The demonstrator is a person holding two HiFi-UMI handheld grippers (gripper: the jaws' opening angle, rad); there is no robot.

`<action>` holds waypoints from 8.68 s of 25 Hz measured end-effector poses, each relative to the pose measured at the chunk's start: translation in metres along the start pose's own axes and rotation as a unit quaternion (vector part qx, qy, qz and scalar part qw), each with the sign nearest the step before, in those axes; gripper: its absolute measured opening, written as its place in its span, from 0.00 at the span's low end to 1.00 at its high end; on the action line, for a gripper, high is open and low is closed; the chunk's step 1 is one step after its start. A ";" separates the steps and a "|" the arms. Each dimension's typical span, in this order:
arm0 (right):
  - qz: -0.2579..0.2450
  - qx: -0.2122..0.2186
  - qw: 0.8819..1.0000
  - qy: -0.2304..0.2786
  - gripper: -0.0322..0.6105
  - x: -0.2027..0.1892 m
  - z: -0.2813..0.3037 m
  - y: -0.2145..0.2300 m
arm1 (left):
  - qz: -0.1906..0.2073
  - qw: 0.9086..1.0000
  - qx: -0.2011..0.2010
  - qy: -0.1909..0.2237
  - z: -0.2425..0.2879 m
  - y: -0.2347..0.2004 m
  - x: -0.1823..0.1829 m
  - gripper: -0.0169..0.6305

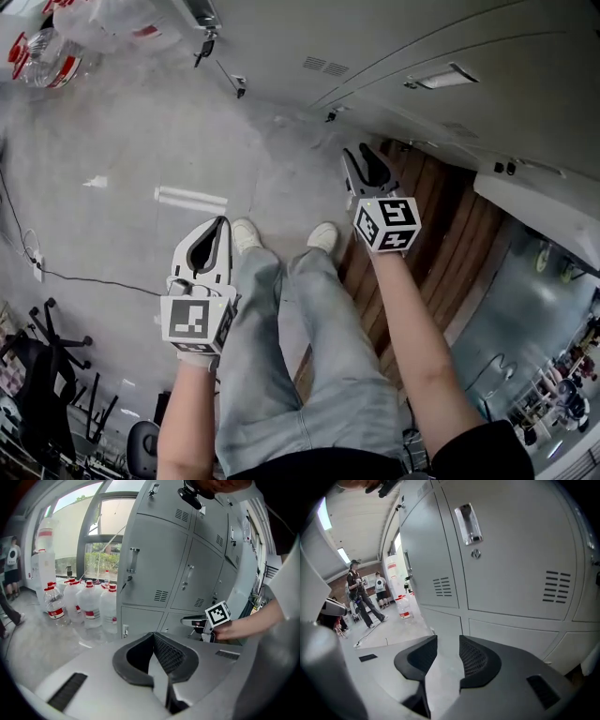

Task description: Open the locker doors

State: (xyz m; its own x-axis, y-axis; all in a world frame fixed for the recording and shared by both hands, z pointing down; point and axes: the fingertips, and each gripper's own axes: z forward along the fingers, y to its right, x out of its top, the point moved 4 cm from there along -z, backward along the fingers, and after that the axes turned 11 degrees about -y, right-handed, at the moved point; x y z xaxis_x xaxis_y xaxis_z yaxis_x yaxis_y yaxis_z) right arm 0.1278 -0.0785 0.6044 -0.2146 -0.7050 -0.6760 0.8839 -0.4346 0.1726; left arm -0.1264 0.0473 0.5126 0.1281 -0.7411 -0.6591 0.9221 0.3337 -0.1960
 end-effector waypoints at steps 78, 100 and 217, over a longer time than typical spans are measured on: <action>0.157 -0.052 0.984 -0.063 0.43 -0.192 0.125 0.037 | 0.044 0.996 -0.046 -0.068 0.072 -0.043 -0.125 0.05; 0.252 -0.142 0.956 -0.043 0.39 -0.166 0.126 0.053 | 0.045 0.994 -0.052 -0.082 0.066 -0.051 -0.123 0.05; -0.052 0.101 0.969 0.221 0.09 0.304 -0.435 -0.151 | 0.159 0.966 -0.063 0.194 -0.285 0.142 0.332 0.05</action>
State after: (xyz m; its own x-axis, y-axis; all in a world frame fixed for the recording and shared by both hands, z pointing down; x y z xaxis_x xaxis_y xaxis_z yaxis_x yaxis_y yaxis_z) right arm 0.1095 0.0163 0.0613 -0.0593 -0.3623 -0.9302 0.7590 -0.6216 0.1938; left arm -0.0567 0.0143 0.0591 0.2287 -0.3232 -0.9183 0.8042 0.5943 -0.0089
